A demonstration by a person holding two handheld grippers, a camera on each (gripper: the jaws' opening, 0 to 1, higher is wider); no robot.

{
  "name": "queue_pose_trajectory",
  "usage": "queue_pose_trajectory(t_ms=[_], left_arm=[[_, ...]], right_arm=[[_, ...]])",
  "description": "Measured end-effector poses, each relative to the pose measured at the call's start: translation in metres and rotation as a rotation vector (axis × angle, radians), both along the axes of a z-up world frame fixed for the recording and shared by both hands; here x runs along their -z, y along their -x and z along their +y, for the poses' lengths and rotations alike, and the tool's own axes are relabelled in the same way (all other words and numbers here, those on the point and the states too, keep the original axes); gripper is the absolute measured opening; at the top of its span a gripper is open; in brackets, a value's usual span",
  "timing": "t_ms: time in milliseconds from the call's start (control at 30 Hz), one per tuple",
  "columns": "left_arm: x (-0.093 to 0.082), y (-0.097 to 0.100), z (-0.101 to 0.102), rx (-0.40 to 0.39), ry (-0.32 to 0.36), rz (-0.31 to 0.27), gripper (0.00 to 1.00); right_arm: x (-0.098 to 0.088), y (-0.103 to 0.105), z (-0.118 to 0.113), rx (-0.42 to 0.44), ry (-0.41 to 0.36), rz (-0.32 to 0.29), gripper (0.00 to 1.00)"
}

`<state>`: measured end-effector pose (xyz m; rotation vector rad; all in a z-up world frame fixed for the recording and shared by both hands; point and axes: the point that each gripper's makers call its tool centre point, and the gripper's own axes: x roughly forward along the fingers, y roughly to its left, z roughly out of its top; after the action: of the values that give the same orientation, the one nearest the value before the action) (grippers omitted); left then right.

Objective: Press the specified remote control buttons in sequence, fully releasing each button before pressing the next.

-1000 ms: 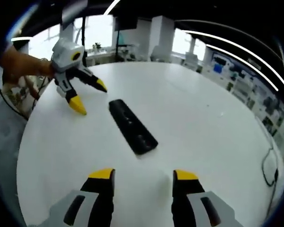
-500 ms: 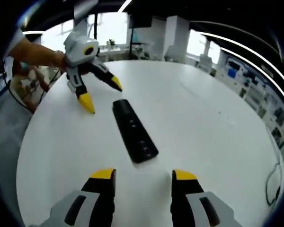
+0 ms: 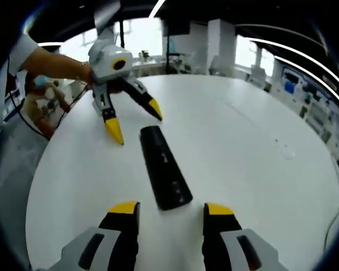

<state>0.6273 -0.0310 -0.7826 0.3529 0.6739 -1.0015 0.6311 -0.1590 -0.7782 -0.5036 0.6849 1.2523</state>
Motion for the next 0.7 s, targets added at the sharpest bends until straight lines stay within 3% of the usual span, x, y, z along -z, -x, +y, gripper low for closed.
queue_pose_trajectory(t_ms=[200, 433, 700], left_arm=[[-0.001, -0.006, -0.008, 0.049, 0.031, 0.012, 0.57], [-0.005, 0.001, -0.023, 0.113, 0.045, -0.005, 0.55], [-0.006, 0.000, -0.029, 0.170, 0.035, -0.021, 0.51]], right_arm=[[0.000, -0.004, 0.002, -0.046, 0.018, 0.007, 0.38], [-0.001, -0.004, 0.006, -0.102, 0.042, -0.003, 0.36], [0.003, -0.002, 0.013, -0.178, 0.087, -0.017, 0.32]])
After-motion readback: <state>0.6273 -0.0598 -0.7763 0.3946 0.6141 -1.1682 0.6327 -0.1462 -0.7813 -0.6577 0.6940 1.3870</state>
